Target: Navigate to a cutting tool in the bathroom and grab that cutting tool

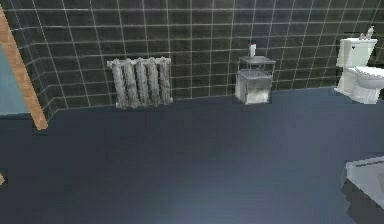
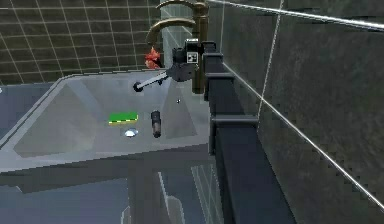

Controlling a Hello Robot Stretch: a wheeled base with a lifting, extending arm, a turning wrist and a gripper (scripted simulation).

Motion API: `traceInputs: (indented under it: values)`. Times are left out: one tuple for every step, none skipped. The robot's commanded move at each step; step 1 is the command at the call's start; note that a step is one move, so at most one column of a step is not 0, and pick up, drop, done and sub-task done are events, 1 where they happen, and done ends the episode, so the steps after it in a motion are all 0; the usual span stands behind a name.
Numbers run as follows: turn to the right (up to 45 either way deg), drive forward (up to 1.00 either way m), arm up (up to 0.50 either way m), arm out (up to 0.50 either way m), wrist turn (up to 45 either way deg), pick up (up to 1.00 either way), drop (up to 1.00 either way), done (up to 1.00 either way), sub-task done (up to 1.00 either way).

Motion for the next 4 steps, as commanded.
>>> traceInputs:
  values:
    - [0.0, 0.0, 0.0, 0.0, 0.0, 1.0, 0.0, 0.0, 0.0]
    - [0.0, 0.0, -0.24, 0.0, 0.0, 0.0, 0.0, 0.0, 0.0]
    - [0.0, 0.0, 0.0, 0.0, -45.0, 0.0, 0.0, 0.0, 0.0]
    - [0.0, 0.0, 0.0, 0.0, -42.0, 0.0, 0.0, 0.0, 0.0]
